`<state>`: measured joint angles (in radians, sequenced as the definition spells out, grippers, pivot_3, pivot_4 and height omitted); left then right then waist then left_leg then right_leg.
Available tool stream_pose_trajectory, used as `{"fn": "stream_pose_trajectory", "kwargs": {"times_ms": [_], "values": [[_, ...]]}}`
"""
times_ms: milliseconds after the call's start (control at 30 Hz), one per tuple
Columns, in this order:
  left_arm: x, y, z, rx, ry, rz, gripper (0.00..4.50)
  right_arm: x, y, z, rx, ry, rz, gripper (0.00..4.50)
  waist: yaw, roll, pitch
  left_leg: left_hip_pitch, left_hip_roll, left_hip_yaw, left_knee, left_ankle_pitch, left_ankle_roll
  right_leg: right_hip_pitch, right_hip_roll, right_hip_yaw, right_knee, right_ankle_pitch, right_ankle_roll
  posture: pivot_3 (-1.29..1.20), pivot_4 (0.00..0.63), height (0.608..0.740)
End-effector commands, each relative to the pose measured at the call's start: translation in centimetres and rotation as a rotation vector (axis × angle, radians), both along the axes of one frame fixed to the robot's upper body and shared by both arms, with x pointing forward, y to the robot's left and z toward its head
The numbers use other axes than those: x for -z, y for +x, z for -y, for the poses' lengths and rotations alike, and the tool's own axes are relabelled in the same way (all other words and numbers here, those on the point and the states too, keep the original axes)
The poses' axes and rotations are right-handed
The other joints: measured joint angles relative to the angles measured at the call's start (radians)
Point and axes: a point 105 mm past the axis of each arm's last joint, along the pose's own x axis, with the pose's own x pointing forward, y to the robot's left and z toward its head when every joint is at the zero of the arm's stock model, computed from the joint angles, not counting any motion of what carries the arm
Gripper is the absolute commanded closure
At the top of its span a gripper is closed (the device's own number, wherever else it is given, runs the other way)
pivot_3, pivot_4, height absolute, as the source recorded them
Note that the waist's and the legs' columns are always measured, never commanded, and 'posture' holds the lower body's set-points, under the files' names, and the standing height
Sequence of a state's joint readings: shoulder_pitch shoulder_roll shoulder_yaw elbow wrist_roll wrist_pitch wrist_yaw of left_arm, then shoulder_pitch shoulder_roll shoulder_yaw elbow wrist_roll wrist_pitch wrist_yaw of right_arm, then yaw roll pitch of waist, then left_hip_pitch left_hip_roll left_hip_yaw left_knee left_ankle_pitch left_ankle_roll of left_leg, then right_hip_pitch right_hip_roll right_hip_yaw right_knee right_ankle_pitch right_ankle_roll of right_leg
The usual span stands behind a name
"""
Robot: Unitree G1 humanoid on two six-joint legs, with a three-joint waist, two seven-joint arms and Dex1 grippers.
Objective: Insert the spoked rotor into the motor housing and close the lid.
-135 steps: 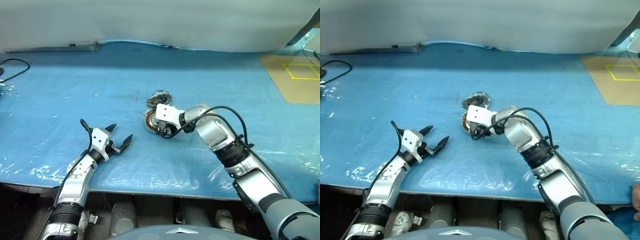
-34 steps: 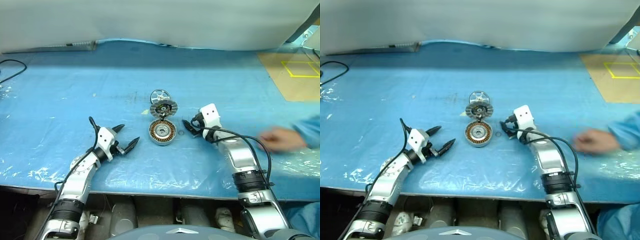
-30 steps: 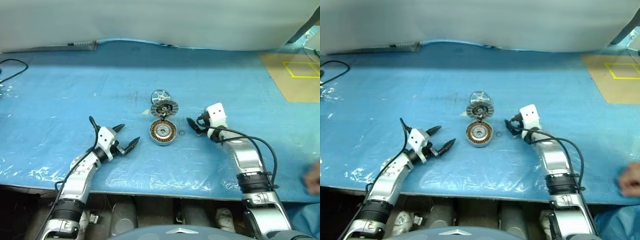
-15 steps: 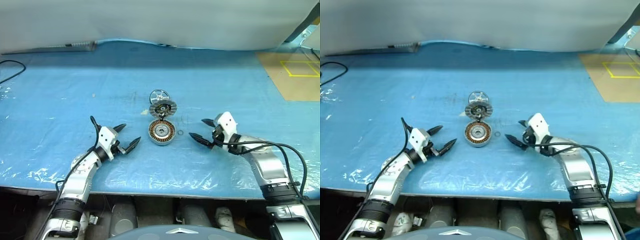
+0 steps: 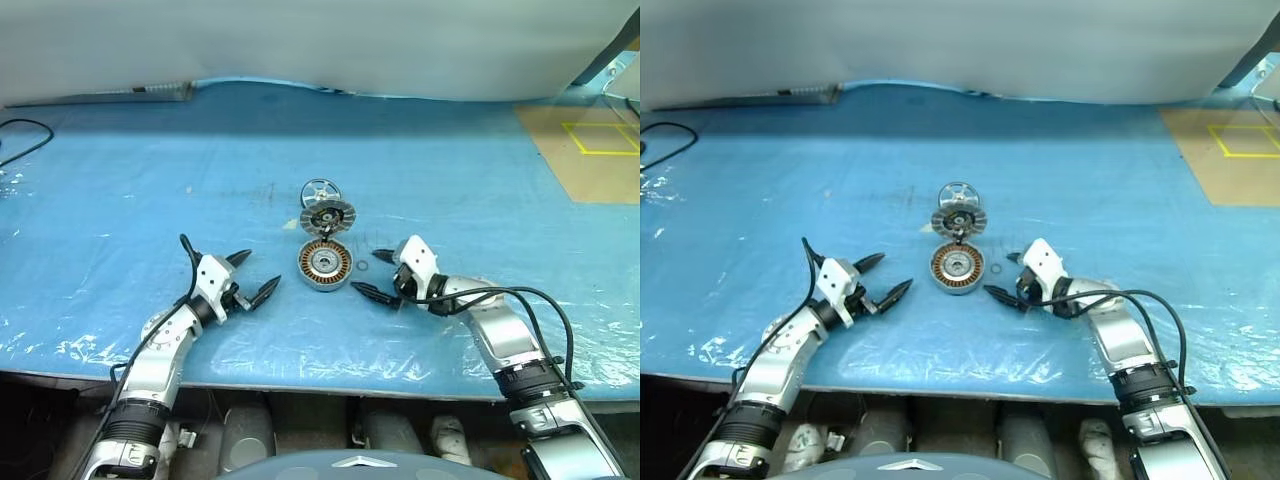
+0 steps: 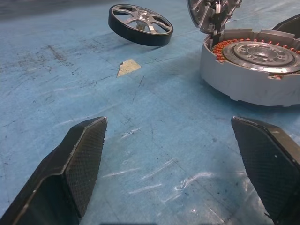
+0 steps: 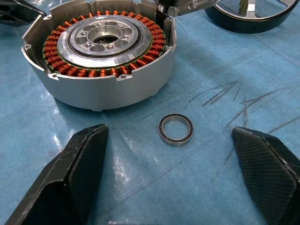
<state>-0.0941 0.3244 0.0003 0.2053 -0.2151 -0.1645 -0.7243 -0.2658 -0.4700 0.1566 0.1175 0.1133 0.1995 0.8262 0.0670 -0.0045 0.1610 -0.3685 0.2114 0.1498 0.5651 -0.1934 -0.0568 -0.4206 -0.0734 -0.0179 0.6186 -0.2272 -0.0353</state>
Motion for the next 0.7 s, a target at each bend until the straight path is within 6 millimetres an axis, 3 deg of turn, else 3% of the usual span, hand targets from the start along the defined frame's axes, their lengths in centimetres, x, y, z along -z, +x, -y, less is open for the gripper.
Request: {"fn": "stream_pose_trajectory", "kwargs": {"times_ms": [33,300,533,700], "values": [[-1.1,-0.1,0.0,0.001,-0.004,0.041,0.0,0.3,0.0,0.2,-0.007,-0.032,0.014,0.98,0.0,0.0,0.0,0.0,0.0,0.0,0.0,0.0,0.0,0.0,0.0,0.0,0.0,0.0,0.0,0.0,0.15,0.74],[-1.1,0.0,0.0,-0.001,-0.002,0.04,0.0,0.5,0.2,0.6,0.009,-0.046,0.02,3.84,0.0,0.0,0.0,0.001,0.0,0.0,0.0,0.0,0.0,0.001,0.0,0.0,0.0,0.0,0.0,0.0,0.15,0.74],[-1.1,0.1,0.0,0.002,0.0,0.042,0.0,0.3,0.2,1.0,0.025,-0.049,0.022,3.86,0.0,0.0,0.0,0.001,0.0,0.0,0.0,0.0,0.0,0.001,0.0,0.0,0.0,0.0,0.0,0.0,0.15,0.74],[-1.0,-0.2,0.4,0.04,-0.003,0.031,0.0,-1.4,0.4,2.8,0.059,-0.048,0.048,3.86,0.003,0.0,0.0,0.001,0.0,0.0,0.0,0.0,0.0,0.001,0.0,0.0,0.0,0.0,0.0,0.0,0.15,0.74]]}}
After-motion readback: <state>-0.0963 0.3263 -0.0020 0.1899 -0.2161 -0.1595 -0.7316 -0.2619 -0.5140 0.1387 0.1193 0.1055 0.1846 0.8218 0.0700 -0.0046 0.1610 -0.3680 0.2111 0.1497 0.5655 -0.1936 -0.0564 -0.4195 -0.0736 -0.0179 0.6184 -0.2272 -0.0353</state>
